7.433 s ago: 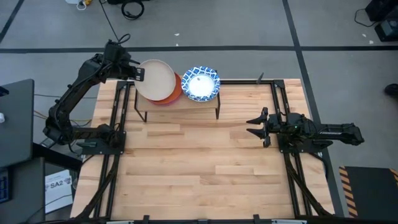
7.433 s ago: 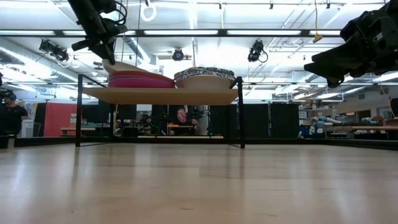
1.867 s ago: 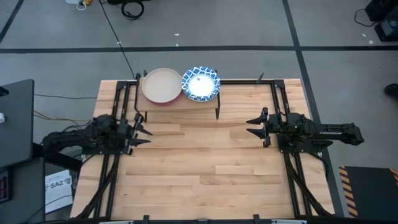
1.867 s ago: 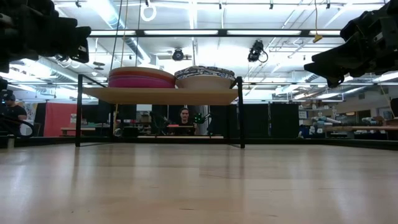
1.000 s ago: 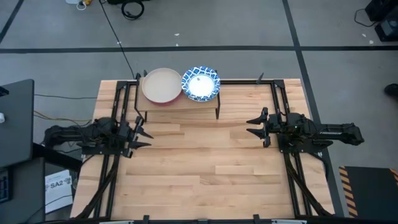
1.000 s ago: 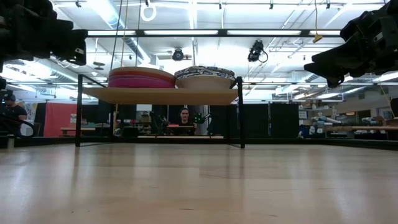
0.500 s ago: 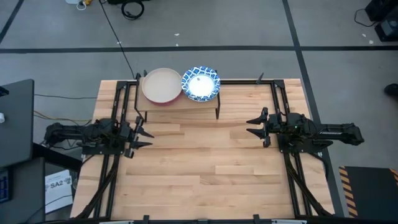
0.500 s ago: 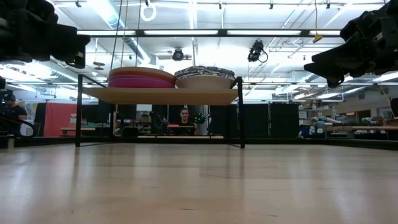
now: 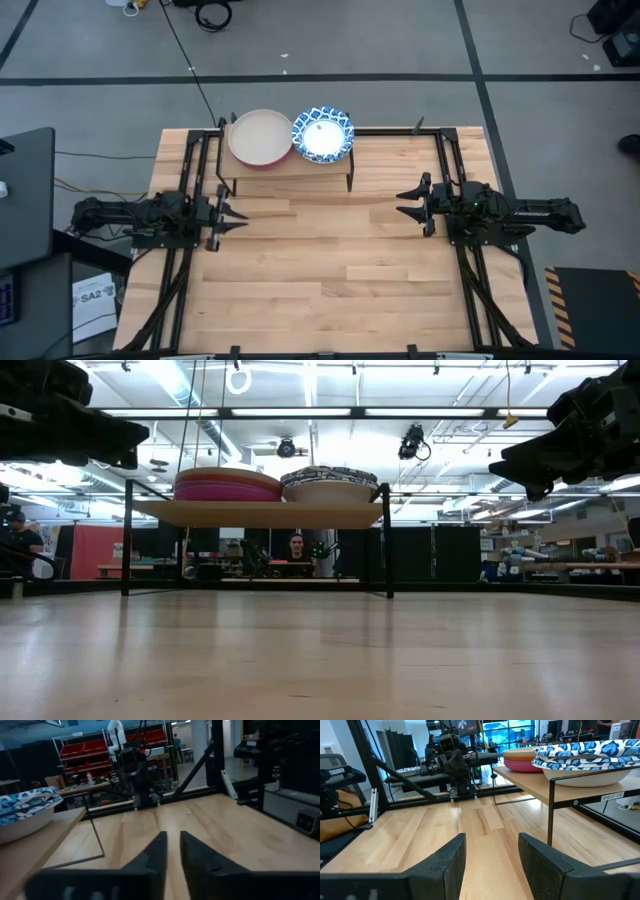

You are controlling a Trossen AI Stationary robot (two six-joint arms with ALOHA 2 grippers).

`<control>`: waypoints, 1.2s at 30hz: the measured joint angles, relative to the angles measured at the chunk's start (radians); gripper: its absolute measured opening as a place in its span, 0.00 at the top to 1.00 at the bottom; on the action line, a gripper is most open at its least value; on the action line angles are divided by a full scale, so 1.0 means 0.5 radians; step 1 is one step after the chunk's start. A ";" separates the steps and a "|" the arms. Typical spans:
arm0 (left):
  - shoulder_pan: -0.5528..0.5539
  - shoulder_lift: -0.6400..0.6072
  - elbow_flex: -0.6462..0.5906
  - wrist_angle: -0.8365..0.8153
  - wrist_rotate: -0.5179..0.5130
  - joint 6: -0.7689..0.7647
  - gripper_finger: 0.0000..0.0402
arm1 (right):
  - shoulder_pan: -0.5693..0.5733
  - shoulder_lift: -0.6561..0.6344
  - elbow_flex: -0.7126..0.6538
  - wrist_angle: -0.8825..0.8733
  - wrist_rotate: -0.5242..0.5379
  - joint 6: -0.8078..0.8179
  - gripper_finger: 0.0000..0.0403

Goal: Place and stack plates onto a shelf
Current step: Return to Home Position

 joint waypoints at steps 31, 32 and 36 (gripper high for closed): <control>0.000 0.000 -0.001 -0.015 -0.142 0.062 0.91 | 0.000 0.000 0.000 0.000 0.000 0.000 0.54; 0.000 0.000 -0.001 -0.015 -0.142 0.061 0.91 | 0.000 0.000 0.000 0.000 0.000 0.000 0.54; -0.001 0.000 -0.001 -0.014 -0.142 0.061 0.91 | 0.000 0.000 0.000 0.000 0.000 0.000 0.54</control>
